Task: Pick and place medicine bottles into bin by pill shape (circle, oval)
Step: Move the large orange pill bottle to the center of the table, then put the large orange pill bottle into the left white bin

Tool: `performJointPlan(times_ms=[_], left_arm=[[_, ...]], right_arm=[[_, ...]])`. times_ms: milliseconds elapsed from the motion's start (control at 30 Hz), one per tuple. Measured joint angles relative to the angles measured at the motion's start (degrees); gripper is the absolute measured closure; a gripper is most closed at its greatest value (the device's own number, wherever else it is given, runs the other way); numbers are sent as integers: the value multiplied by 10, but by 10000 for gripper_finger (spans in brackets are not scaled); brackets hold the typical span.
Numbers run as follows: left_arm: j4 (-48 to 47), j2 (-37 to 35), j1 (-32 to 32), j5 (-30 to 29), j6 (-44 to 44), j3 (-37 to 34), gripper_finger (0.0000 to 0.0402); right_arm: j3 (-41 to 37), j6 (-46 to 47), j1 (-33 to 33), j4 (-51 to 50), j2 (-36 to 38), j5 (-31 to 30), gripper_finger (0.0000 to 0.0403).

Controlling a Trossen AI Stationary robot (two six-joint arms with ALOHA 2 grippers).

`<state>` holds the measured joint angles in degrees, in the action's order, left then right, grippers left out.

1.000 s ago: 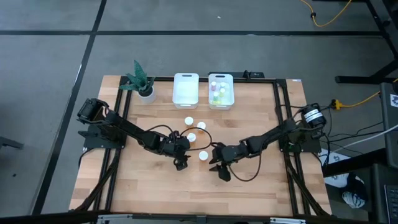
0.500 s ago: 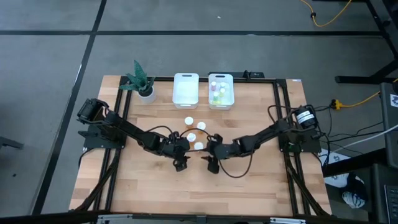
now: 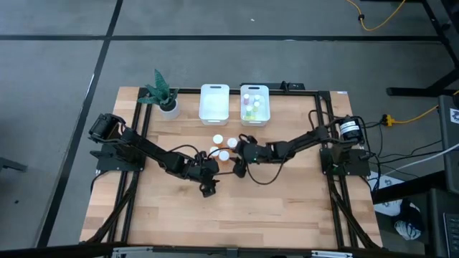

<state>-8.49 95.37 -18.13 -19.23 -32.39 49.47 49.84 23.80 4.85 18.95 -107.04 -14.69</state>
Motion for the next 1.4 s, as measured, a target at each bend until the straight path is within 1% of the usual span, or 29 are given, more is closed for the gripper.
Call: performJointPlan(times_ms=[100,167,233,333,433,533,633,700,800,900,1067,1133,1200,1300,1400], left_arm=[[0,0,0,-1,0,0,143],[0,0,0,-2,0,0,143],[0,0,0,-9,1,0,143],[-1,0,0,-13,1,0,143],[-1,0,0,-13,1,0,143],[0,0,0,-13,1,0,143],[0,0,0,-13,1,0,143],[0,0,0,-13,1,0,143],[0,0,0,-13,1,0,143],[0,0,0,-13,1,0,143],[0,0,0,-12,2,0,143],[-6,-6,0,0,23,0,143],[-23,-29,-1,4,37,1,143],[-84,-81,-2,0,32,9,143],[-138,-139,-2,-34,38,11,143]], right_arm=[[0,7,-2,-10,3,61,231],[0,12,1,-35,13,74,231],[0,13,4,-73,25,63,231],[0,15,8,-121,41,2,231],[0,14,12,-133,51,-35,231],[0,2,12,-128,53,-34,231],[0,-44,12,-127,53,-28,231],[0,-43,12,-127,53,-28,231],[0,-16,9,-129,53,-21,226],[0,2,4,-133,53,-12,206],[0,10,1,-135,53,-7,144],[0,-1,1,-140,53,-7,125],[0,-3,1,-155,53,-7,115],[0,-4,0,-171,53,-10,111],[0,-5,-5,-176,53,-36,111]])
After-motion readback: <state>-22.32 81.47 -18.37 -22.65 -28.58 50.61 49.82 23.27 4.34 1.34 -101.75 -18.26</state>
